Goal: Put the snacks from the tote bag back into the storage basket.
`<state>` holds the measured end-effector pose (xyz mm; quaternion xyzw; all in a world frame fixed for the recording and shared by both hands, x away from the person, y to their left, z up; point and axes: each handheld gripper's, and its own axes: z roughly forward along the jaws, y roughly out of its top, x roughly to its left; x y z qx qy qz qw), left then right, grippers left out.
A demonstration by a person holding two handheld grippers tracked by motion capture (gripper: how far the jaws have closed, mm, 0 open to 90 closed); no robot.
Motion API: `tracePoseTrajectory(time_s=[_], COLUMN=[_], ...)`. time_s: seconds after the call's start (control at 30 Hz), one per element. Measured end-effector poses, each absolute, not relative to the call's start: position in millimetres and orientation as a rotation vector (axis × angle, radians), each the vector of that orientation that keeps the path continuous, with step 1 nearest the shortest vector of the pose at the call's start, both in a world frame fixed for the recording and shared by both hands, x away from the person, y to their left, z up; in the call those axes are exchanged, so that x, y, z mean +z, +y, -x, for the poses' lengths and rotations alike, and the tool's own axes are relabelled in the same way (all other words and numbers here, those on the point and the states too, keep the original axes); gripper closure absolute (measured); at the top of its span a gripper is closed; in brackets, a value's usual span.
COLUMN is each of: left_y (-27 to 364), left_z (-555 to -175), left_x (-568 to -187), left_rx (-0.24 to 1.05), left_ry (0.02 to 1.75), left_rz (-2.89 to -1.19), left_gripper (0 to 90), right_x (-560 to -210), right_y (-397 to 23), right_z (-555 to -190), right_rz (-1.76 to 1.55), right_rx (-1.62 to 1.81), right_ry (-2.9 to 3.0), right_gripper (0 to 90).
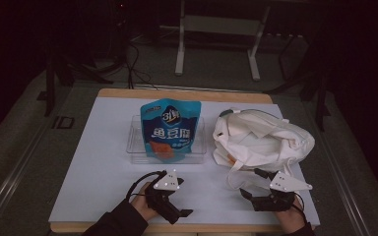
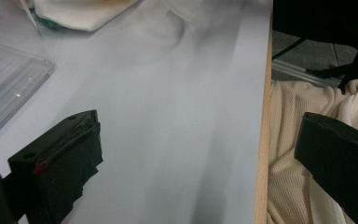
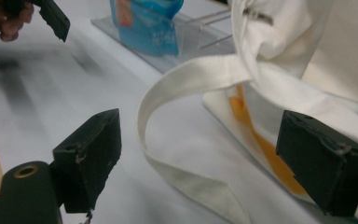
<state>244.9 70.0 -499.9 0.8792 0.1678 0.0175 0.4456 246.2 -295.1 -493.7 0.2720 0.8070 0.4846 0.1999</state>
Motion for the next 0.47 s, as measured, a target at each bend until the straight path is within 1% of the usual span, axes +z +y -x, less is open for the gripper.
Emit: tracePoseTrajectory(time_s=[0.47], left_y=[70.7], left_z=[-245.6], left_x=[-500.4], left_rx=[0.04], left_ry=[0.42], left_rz=[-2.167], left_gripper=[1.1], right_x=[-498.4], right_y=[-294.4], right_z=[-248.3], right_rz=[-0.723], right_rx=[1.326], right_ry=[2.293], right_gripper=[14.2])
